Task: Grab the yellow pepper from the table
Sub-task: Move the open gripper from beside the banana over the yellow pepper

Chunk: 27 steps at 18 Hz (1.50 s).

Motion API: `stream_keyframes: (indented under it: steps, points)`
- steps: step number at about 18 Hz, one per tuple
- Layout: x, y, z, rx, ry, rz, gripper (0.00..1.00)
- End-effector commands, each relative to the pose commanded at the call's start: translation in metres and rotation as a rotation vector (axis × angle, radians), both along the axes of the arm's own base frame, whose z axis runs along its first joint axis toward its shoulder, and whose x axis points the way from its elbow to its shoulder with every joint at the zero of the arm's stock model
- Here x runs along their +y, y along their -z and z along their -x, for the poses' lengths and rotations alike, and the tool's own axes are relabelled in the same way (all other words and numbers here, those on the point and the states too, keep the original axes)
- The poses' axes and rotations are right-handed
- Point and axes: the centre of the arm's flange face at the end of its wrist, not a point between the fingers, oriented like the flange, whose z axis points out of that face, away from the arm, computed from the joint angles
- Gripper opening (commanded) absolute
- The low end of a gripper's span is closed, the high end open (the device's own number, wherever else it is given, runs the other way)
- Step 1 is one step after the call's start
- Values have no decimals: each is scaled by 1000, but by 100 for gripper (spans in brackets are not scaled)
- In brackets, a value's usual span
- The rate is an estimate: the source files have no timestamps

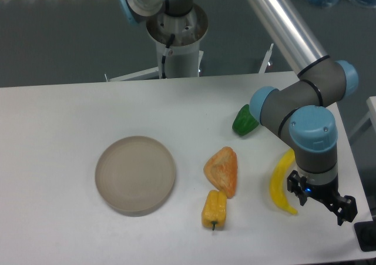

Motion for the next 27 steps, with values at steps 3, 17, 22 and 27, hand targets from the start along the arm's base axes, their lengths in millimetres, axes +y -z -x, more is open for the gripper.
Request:
stream_keyframes:
  steps: [3,17,22,27]
  points:
    - [0,-3,0,1,-5,-7,100]
    - [-47,-68,-75,-326,-300,-150,100]
    - [-37,-49,-117,-490,-378,-187,100]
    - [-20,3,-146,-499,-424,-170,100]
